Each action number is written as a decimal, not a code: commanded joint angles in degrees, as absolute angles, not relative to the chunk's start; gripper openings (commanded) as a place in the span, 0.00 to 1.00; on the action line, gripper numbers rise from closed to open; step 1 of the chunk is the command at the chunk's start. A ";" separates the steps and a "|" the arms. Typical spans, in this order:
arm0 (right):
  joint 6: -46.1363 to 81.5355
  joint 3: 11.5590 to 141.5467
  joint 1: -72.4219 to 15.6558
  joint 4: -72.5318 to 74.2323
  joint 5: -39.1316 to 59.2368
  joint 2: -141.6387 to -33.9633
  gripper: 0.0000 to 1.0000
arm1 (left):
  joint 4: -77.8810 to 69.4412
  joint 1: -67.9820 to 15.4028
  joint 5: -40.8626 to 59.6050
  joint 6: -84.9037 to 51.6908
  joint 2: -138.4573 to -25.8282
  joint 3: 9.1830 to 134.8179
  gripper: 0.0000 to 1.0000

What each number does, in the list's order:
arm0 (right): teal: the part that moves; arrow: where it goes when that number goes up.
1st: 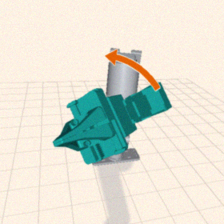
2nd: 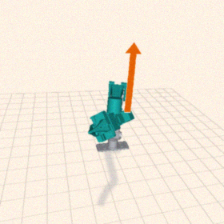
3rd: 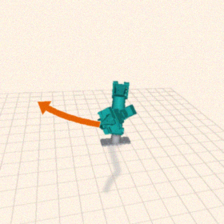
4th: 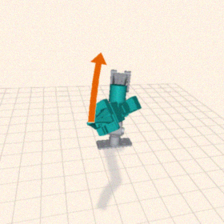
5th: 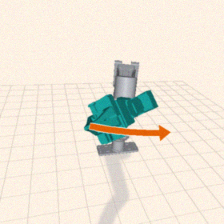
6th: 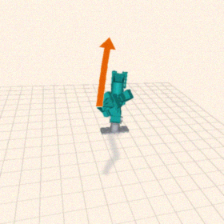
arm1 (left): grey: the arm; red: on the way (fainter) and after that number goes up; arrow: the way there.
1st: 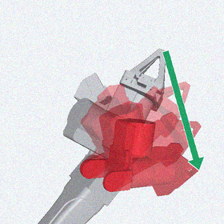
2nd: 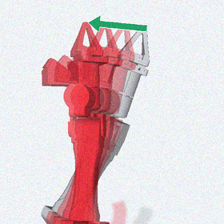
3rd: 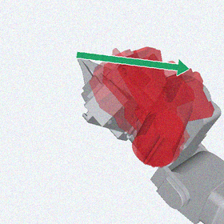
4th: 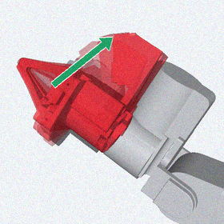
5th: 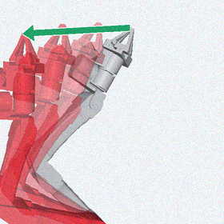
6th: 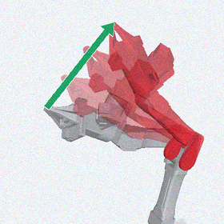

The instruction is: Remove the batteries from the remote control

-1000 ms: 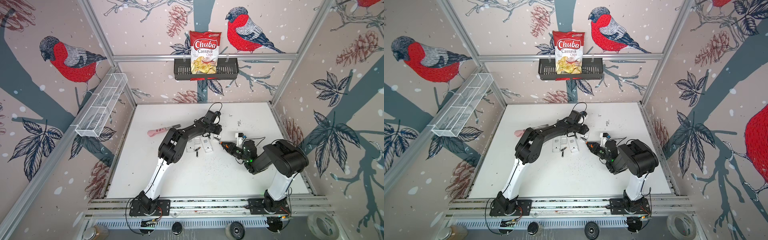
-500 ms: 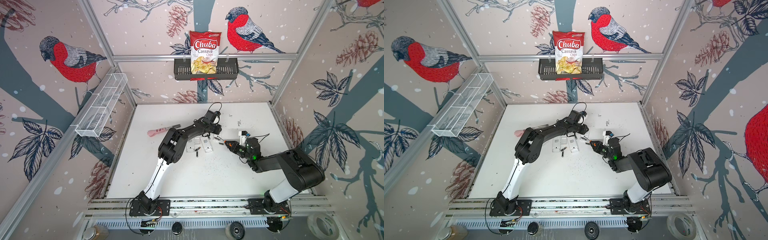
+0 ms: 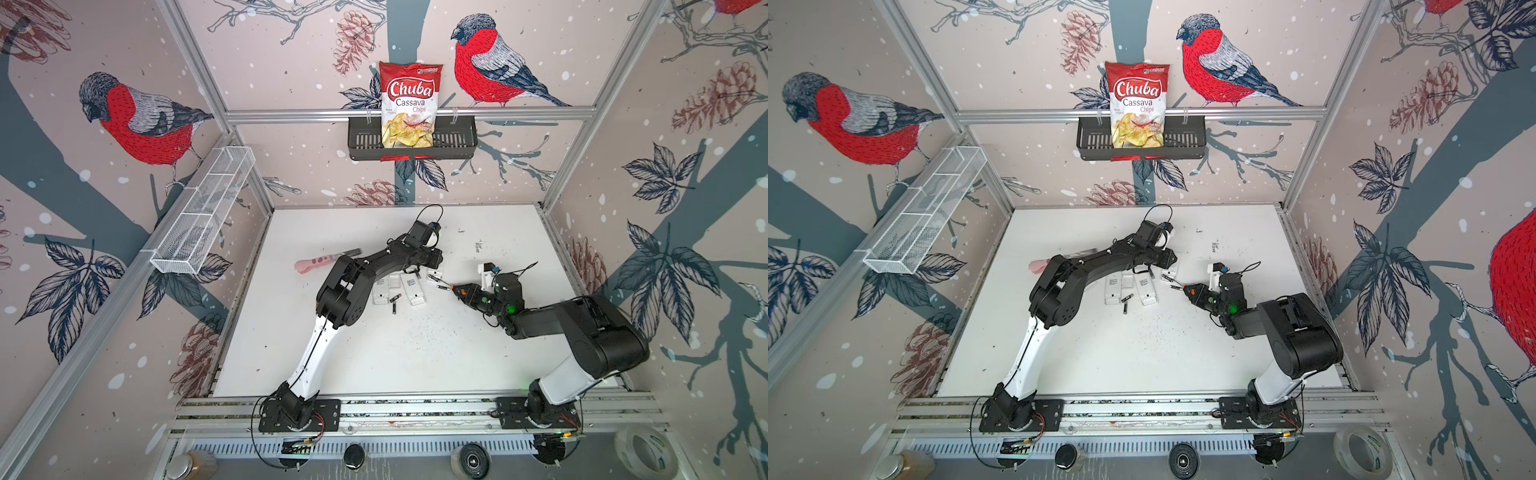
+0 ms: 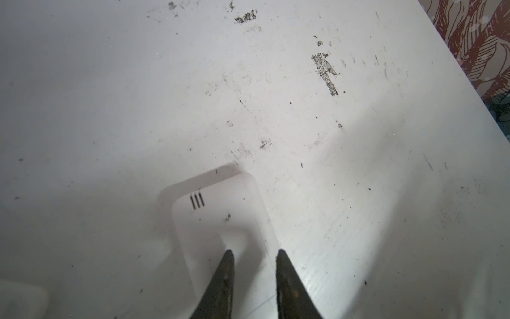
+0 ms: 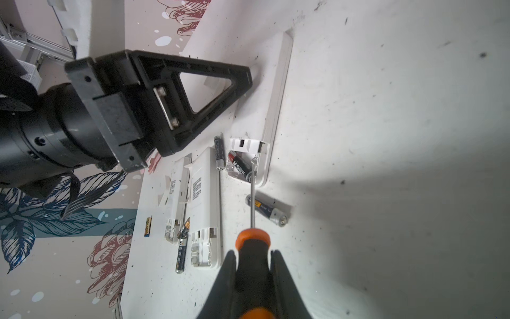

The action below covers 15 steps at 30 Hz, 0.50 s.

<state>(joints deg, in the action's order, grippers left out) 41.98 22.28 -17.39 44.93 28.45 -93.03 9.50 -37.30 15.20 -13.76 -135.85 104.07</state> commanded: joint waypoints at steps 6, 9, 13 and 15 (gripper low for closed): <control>41.08 24.10 -17.14 42.37 29.58 -95.18 0.00 | 15.23 -37.18 14.59 -14.29 -136.13 103.54 0.29; 41.35 25.01 -17.23 42.91 30.94 -96.90 0.00 | 15.15 -37.18 14.76 -14.39 -136.14 103.72 0.29; 40.14 25.71 -17.45 41.53 33.23 -97.22 0.00 | 15.28 -37.18 14.86 -14.50 -136.23 103.91 0.29; 39.61 25.66 -17.47 40.59 33.97 -96.40 0.00 | 15.26 -37.18 14.76 -14.40 -136.27 103.89 0.29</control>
